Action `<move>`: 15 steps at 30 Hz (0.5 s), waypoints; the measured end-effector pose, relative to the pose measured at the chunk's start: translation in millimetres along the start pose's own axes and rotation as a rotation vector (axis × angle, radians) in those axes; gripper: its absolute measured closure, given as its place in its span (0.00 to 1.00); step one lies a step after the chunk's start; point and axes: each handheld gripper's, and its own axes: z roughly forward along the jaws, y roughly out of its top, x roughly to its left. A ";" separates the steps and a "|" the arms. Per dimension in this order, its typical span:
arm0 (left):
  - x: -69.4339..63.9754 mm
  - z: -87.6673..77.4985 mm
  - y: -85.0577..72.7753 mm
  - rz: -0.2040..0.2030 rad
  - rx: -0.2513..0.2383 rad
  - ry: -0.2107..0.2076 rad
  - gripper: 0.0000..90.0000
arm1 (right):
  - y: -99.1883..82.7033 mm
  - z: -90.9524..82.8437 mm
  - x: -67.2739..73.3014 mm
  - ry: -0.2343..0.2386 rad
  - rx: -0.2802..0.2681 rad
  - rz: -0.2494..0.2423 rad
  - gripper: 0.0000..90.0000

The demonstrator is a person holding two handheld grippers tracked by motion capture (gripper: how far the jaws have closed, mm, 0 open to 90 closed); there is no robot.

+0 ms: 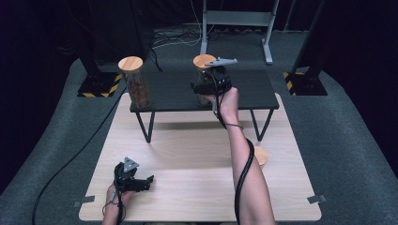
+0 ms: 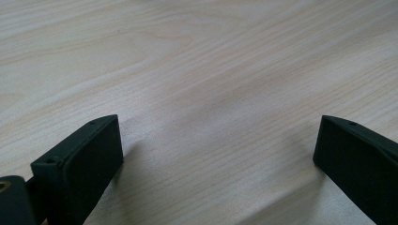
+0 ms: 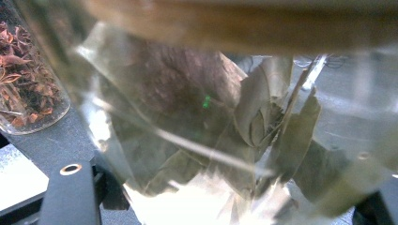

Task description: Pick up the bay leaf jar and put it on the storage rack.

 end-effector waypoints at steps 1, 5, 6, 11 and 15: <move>0.0 0.0 0.0 -0.001 0.000 0.000 0.01 | 0.0 -0.1 0.0 -0.001 0.000 0.001 0.27; 0.0 0.0 0.0 -0.001 0.000 0.000 0.01 | 0.0 -0.1 0.2 -0.002 0.000 0.000 0.27; 0.0 0.0 0.0 -0.001 0.000 0.000 0.01 | -0.1 -0.2 0.2 -0.001 0.000 -0.001 0.27; 0.0 0.0 0.0 -0.001 0.000 -0.001 0.01 | -0.1 -1.0 0.2 0.002 0.004 -0.003 0.27; 0.0 0.1 0.0 -0.002 0.000 -0.001 0.01 | -0.4 -3.1 -2.3 0.011 0.032 0.004 0.19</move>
